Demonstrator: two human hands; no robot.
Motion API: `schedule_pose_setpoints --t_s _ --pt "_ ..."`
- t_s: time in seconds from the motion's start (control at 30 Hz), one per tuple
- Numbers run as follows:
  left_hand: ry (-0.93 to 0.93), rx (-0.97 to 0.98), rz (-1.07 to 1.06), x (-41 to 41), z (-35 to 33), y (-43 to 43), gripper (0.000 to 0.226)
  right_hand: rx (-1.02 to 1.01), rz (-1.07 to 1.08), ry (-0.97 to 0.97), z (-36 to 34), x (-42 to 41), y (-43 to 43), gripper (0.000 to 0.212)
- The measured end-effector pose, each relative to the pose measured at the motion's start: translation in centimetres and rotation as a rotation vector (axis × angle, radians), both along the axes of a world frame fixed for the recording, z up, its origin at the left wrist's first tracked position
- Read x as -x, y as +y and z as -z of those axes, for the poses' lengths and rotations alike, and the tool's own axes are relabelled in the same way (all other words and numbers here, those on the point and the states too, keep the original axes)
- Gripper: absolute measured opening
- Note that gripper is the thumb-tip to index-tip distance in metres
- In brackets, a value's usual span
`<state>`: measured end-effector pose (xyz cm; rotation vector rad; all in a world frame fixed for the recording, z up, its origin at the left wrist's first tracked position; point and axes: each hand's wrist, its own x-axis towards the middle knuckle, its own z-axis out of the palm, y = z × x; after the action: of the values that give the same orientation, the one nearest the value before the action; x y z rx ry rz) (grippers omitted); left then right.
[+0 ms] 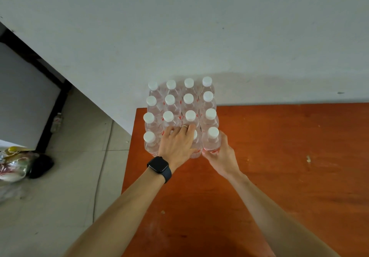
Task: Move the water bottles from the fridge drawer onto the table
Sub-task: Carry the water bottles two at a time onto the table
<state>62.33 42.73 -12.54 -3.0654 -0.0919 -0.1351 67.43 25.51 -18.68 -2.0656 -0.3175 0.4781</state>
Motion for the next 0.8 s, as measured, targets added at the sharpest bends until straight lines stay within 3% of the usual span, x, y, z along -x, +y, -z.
schedule_pose_setpoints --t_s 0.27,0.5,0.8 --pt "0.08 0.058 -0.037 -0.2 -1.2 -0.4 0.068 0.041 0.003 -0.006 -0.8 0.2 0.0 0.09" --pt "0.075 0.087 0.002 0.0 -3.0 -1.3 0.051 0.166 -0.007 -0.01 -2.7 0.1 -1.6 0.103" --pt "0.05 0.149 0.164 -1.8 -5.8 -7.5 0.051 0.271 0.106 -0.152 -6.2 2.9 -12.0 0.058"
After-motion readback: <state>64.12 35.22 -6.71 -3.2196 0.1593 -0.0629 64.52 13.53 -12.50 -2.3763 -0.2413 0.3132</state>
